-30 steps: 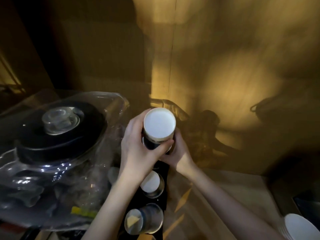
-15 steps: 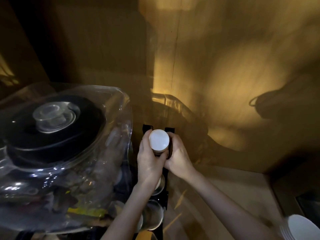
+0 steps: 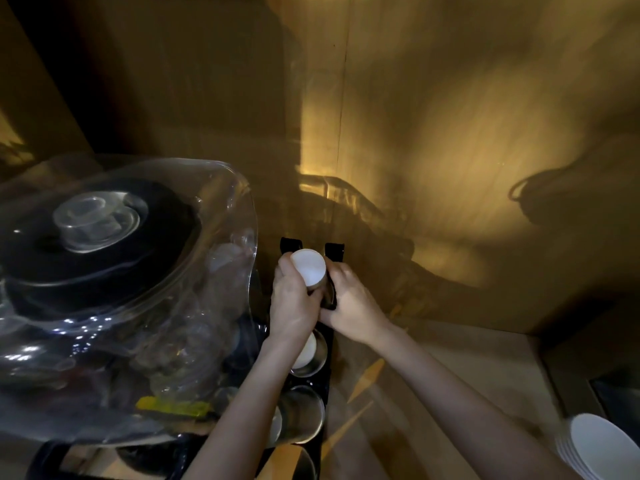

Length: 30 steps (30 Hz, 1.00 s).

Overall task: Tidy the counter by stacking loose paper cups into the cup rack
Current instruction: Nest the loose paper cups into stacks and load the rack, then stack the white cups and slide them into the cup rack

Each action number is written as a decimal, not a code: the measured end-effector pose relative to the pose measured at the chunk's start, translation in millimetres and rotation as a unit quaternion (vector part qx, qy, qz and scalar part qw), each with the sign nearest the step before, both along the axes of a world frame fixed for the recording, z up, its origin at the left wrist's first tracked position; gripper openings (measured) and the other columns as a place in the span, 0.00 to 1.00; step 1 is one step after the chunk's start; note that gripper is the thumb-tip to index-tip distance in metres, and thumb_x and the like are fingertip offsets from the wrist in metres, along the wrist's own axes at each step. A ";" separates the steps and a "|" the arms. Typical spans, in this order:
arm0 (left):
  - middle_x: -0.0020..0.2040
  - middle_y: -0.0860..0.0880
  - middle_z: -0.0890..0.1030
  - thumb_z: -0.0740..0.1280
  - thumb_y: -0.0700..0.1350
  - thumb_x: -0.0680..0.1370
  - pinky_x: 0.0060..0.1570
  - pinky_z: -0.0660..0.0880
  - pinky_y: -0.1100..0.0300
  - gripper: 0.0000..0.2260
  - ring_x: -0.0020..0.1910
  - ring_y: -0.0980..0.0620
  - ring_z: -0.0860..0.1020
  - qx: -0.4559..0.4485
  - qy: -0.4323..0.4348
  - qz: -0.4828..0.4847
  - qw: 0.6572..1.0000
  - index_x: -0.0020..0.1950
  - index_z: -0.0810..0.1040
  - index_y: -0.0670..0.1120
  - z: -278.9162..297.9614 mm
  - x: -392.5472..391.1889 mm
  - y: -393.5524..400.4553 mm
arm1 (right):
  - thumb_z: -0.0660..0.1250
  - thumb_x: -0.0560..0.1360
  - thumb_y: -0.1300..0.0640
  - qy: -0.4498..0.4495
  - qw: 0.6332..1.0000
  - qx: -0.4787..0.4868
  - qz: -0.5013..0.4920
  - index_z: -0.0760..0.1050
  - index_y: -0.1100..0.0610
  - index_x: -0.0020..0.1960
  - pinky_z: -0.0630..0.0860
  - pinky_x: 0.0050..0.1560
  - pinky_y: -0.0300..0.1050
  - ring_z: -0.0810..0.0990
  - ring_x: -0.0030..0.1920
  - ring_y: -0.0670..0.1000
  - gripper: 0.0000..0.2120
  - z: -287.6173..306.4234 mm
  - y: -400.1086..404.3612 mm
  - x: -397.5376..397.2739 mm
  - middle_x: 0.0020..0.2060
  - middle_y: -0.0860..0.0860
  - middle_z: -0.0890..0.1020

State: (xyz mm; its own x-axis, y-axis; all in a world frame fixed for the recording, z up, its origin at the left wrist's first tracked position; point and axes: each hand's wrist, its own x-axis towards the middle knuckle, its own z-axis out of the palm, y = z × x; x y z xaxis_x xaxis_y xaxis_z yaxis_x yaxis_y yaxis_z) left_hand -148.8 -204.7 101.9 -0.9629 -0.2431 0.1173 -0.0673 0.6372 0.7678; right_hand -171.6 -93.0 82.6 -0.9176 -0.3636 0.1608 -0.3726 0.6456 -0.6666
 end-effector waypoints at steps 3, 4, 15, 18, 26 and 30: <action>0.69 0.37 0.63 0.70 0.41 0.72 0.64 0.67 0.53 0.36 0.69 0.40 0.65 -0.078 -0.031 -0.016 0.996 0.72 0.53 0.37 7.9 2.1 0.6 | 0.68 0.71 0.57 -0.081 0.996 -0.032 0.013 0.58 0.55 0.73 0.66 0.60 0.40 0.69 0.67 0.52 0.34 17.1 12.1 2.7 0.68 0.54 0.70; 0.72 0.37 0.60 0.71 0.43 0.72 0.68 0.64 0.51 0.38 0.71 0.39 0.61 -0.114 -0.033 -0.015 0.993 0.73 0.50 0.37 11.6 4.5 2.7 | 0.66 0.72 0.57 -0.080 0.996 -0.028 0.004 0.61 0.55 0.71 0.67 0.58 0.40 0.71 0.65 0.52 0.29 23.3 18.7 5.7 0.66 0.54 0.72; 0.37 0.44 0.82 0.57 0.52 0.74 0.32 0.78 0.54 0.16 0.37 0.42 0.80 -0.211 0.173 -0.201 0.941 0.40 0.80 0.43 20.0 35.0 105.4 | 0.59 0.76 0.52 0.125 0.962 0.207 -0.126 0.75 0.56 0.49 0.76 0.44 0.51 0.79 0.45 0.54 0.10 67.4 151.7 84.2 0.43 0.53 0.82; 0.34 0.46 0.80 0.61 0.49 0.76 0.31 0.75 0.56 0.13 0.34 0.46 0.79 -0.230 0.168 -0.286 0.915 0.37 0.79 0.44 3.8 45.4 146.7 | 0.60 0.76 0.51 0.101 0.957 0.184 -0.199 0.75 0.54 0.49 0.78 0.43 0.51 0.80 0.44 0.51 0.09 54.3 203.7 118.6 0.43 0.50 0.82; 0.44 0.45 0.83 0.64 0.46 0.72 0.40 0.79 0.55 0.09 0.44 0.43 0.81 -0.276 0.114 -0.466 0.833 0.49 0.78 0.44 -69.0 75.6 240.5 | 0.61 0.75 0.53 -0.008 0.901 0.184 -0.393 0.75 0.56 0.55 0.71 0.45 0.47 0.76 0.52 0.56 0.12 -18.0 314.1 208.3 0.48 0.54 0.80; 0.57 0.43 0.79 0.68 0.44 0.71 0.53 0.75 0.51 0.17 0.57 0.42 0.77 -0.284 0.065 -0.497 0.818 0.59 0.74 0.43 -93.5 93.9 272.1 | 0.61 0.76 0.52 -0.062 0.886 0.204 -0.411 0.72 0.58 0.59 0.73 0.49 0.50 0.75 0.56 0.59 0.15 -47.9 335.4 232.3 0.52 0.58 0.78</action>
State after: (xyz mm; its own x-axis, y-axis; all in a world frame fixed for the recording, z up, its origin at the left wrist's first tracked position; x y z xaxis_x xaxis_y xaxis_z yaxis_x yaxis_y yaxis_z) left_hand -55.0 67.4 8.3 -0.6228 0.7803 0.0565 0.7586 0.5846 0.2879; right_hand 60.7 242.3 34.7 -0.9006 0.4318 0.0493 0.3956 0.8614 -0.3187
